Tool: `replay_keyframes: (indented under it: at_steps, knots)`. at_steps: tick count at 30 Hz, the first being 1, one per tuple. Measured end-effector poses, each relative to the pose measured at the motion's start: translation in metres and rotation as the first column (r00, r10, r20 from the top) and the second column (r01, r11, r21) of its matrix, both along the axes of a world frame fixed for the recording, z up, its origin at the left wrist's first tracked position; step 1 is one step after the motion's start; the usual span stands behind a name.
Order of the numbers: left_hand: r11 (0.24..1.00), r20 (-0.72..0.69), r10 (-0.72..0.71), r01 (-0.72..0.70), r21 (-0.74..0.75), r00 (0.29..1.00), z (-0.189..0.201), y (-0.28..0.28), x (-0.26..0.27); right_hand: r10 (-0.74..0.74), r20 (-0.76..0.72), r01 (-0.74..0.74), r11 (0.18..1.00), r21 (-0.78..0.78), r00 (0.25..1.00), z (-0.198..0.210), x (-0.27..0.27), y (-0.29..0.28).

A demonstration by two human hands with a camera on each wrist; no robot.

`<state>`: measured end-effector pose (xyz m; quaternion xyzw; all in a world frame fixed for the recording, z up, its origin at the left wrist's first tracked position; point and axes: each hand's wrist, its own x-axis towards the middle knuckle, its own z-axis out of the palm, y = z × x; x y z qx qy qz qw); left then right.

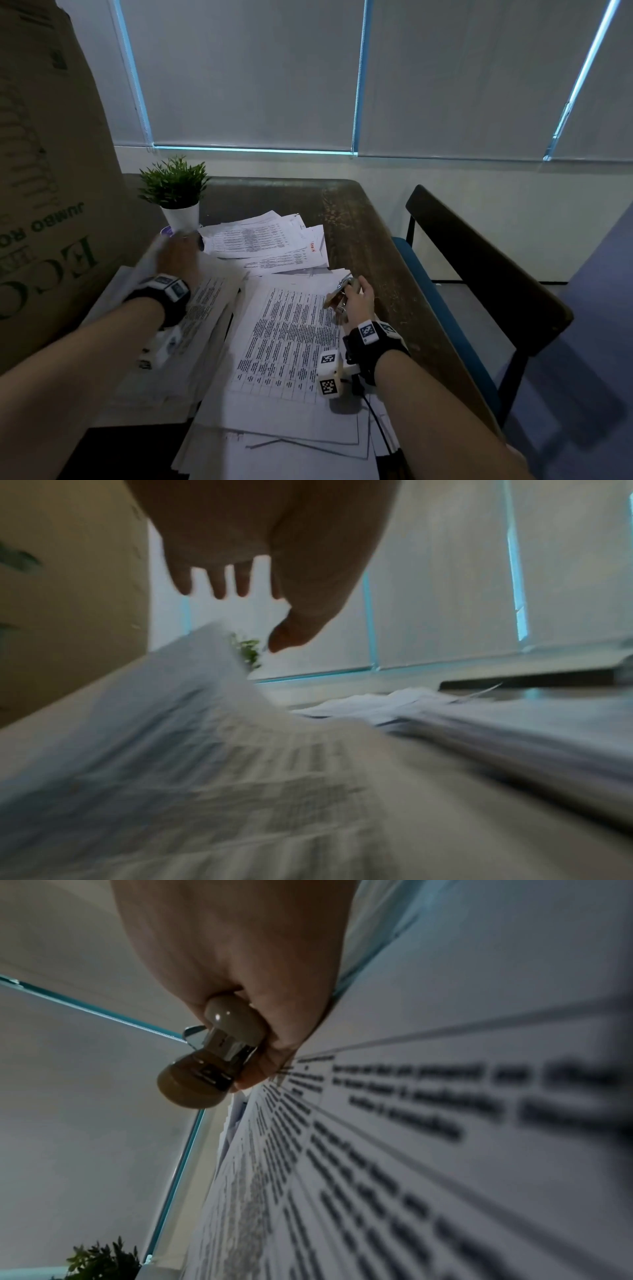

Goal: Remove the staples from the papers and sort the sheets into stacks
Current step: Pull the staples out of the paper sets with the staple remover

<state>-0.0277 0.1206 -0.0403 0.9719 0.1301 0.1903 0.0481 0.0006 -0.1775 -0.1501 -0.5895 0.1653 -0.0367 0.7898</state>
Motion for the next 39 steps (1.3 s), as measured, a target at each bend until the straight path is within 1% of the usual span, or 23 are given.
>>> replay_keyframes:
  at_steps: [1,2,4,6,8,11,13,15,17,18,19,20,21,22,23,25,26,27,30,32,34,36,39]
  knots:
    - [0.990,-0.023,-0.093,0.090,-0.106,0.995,-0.004,-0.015,0.001,-0.008,0.002,0.008,1.000,0.000,1.000,0.002,-0.003,0.000]
    - [0.966,-0.109,-0.194,0.170,-0.195,0.975,-0.004,-0.034,0.001,-0.009,0.017,0.010,1.000,-0.003,1.000,0.006,-0.006,-0.001]
    - [0.940,-0.360,-0.277,0.173,-0.294,0.891,-0.015,-0.067,0.011,-0.007,0.030,0.007,1.000,-0.011,1.000,0.008,-0.008,-0.003]
    - [0.937,-0.545,-0.274,0.094,-0.336,0.793,-0.021,-0.086,0.018,0.008,0.024,-0.007,0.999,-0.036,1.000,0.002,-0.004,-0.004]
    - [0.937,-0.560,-0.231,0.026,-0.349,0.795,-0.031,-0.092,0.027,0.032,0.021,-0.031,0.999,-0.042,0.999,-0.008,0.002,-0.005]
    - [0.907,-0.482,-0.190,-0.035,-0.419,0.855,-0.041,-0.093,0.033,0.027,0.016,-0.026,0.997,-0.069,1.000,0.007,-0.009,-0.004]
    - [0.849,-0.410,-0.195,-0.055,-0.526,0.891,-0.048,-0.090,0.038,-0.002,0.009,0.004,0.986,-0.168,1.000,0.012,-0.010,-0.005]
    - [0.814,-0.414,-0.205,-0.081,-0.575,0.887,-0.053,-0.085,0.043,-0.012,-0.056,-0.007,0.943,-0.331,0.998,0.022,-0.011,-0.003]
    - [0.777,-0.498,-0.281,-0.110,-0.620,0.821,-0.055,-0.085,0.038,0.047,-0.085,-0.084,0.853,-0.515,0.995,0.035,-0.010,0.000]
    - [0.763,-0.529,-0.320,-0.117,-0.636,0.786,-0.054,-0.087,0.031,0.131,-0.085,-0.155,0.771,-0.617,0.988,0.042,-0.010,0.002]
    - [0.774,-0.547,-0.324,-0.116,-0.622,0.772,-0.053,-0.088,0.026,0.232,-0.105,-0.236,0.662,-0.711,0.967,0.050,-0.010,0.003]
    - [0.796,-0.542,-0.306,-0.102,-0.596,0.783,-0.054,-0.090,0.024,0.324,-0.142,-0.303,0.529,-0.792,0.936,0.055,-0.010,0.004]
    - [0.811,-0.525,-0.281,-0.094,-0.577,0.803,-0.056,-0.091,0.022,0.395,-0.185,-0.344,0.381,-0.858,0.900,0.059,-0.012,0.007]
    - [0.816,-0.494,-0.269,-0.077,-0.573,0.827,-0.059,-0.093,0.021,0.447,-0.224,-0.366,0.260,-0.894,0.866,0.062,-0.015,0.012]
    - [0.816,-0.471,-0.253,-0.075,-0.573,0.845,-0.061,-0.098,0.021,0.488,-0.240,-0.361,0.169,-0.917,0.839,0.062,-0.016,0.017]
    - [0.832,-0.412,-0.257,-0.017,-0.555,0.874,-0.062,-0.106,0.018,0.548,-0.255,-0.320,0.024,-0.947,0.796,0.057,-0.017,0.029]
    - [0.842,-0.389,-0.253,0.003,-0.540,0.886,-0.065,-0.109,0.018,0.564,-0.252,-0.298,-0.012,-0.955,0.786,0.055,-0.017,0.034]
    - [0.840,-0.395,-0.237,-0.017,-0.543,0.888,-0.066,-0.111,0.017,0.570,-0.241,-0.273,-0.031,-0.962,0.786,0.052,-0.015,0.039]
    - [0.798,-0.373,-0.207,-0.064,-0.600,0.904,-0.073,-0.112,0.018,0.536,-0.247,-0.247,-0.074,-0.966,0.807,0.047,-0.009,0.050]
    - [0.847,-0.422,-0.201,-0.059,-0.528,0.884,-0.068,-0.114,0.017,0.499,-0.272,-0.250,-0.113,-0.962,0.823,0.042,-0.004,0.056]
    - [0.902,-0.476,-0.227,-0.001,-0.432,0.849,-0.057,-0.118,0.013,0.454,-0.293,-0.272,-0.112,-0.956,0.842,0.037,-0.001,0.060]
    - [0.924,-0.481,-0.257,0.067,-0.377,0.838,-0.044,-0.126,0.004,0.402,-0.323,-0.316,-0.087,-0.945,0.857,0.032,0.001,0.063]
    - [0.930,-0.529,-0.227,0.022,-0.366,0.818,-0.044,-0.130,0.008,0.348,-0.368,-0.375,-0.048,-0.926,0.862,0.033,0.001,0.069]
